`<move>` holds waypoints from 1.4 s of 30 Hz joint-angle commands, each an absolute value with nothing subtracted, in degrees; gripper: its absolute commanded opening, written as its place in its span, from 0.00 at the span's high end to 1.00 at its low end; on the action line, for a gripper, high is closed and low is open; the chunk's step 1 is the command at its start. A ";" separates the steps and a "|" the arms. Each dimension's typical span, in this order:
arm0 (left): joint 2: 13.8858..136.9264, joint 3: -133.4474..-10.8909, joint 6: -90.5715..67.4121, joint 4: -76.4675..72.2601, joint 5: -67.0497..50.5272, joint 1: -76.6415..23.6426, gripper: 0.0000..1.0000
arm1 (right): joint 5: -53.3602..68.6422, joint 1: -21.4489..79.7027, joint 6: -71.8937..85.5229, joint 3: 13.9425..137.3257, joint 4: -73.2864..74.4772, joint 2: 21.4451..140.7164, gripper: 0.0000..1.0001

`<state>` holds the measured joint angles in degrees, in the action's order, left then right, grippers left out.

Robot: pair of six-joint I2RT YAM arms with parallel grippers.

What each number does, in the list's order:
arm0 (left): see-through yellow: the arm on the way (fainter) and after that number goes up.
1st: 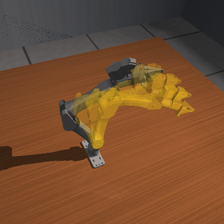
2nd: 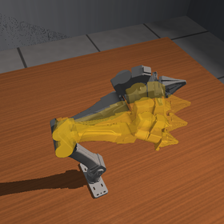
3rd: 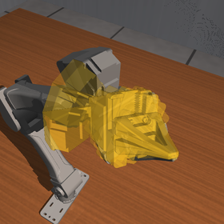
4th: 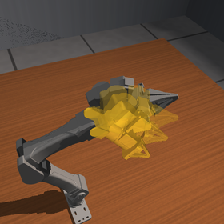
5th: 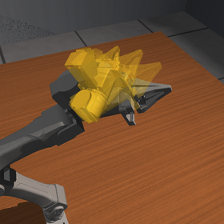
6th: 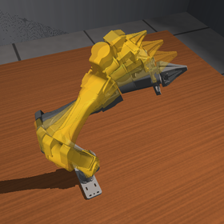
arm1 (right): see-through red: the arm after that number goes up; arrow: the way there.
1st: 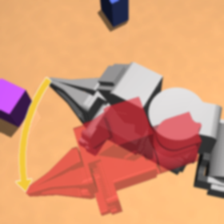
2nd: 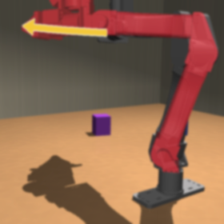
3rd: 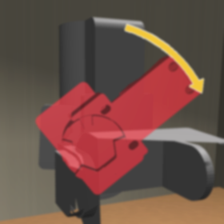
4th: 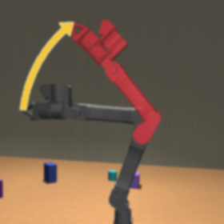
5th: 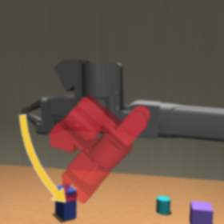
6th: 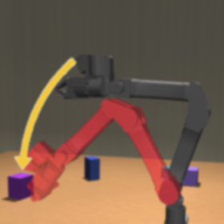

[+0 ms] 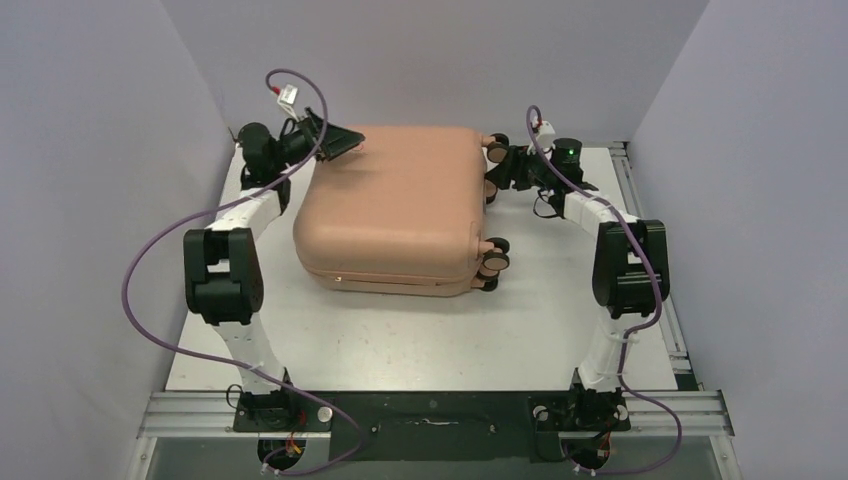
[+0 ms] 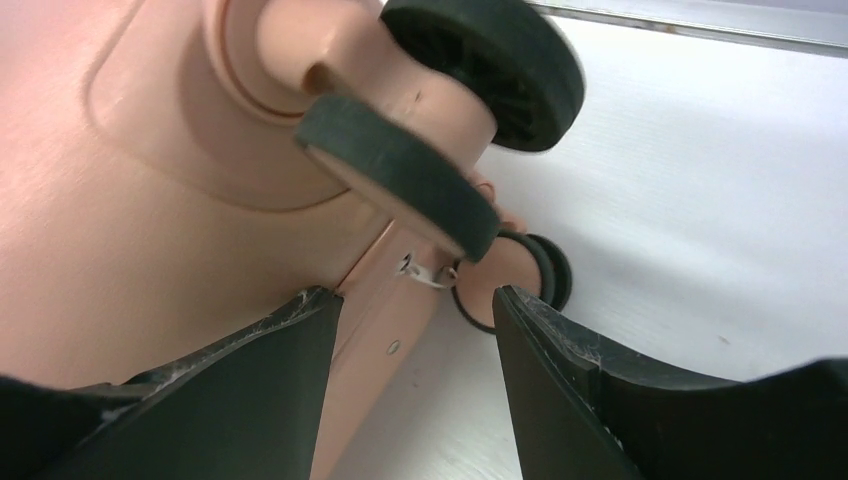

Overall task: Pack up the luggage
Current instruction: Zip the luggage at the center of the board.

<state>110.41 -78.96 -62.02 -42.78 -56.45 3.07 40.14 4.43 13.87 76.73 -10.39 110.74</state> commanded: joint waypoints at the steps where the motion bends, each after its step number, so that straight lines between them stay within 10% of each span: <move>1: 102.52 -79.48 -70.42 -54.51 -62.73 -1.38 0.22 | 52.95 10.54 20.42 81.13 -19.87 112.63 0.41; 9: 92.83 -83.08 -32.45 -9.30 -46.58 8.49 0.22 | 43.05 10.41 12.60 81.61 -9.80 111.03 0.41; 17: 96.11 -80.99 -24.47 2.76 -36.66 16.08 0.20 | 42.98 7.11 6.75 82.08 -3.37 111.68 0.41; 33: 109.54 -74.38 -33.38 -9.86 -42.97 13.67 0.20 | 54.22 7.64 -3.80 87.69 8.08 116.00 0.40; 42: 109.03 -66.33 -45.09 -22.15 -44.91 13.04 0.04 | 54.49 10.35 -5.58 89.39 9.66 117.88 0.39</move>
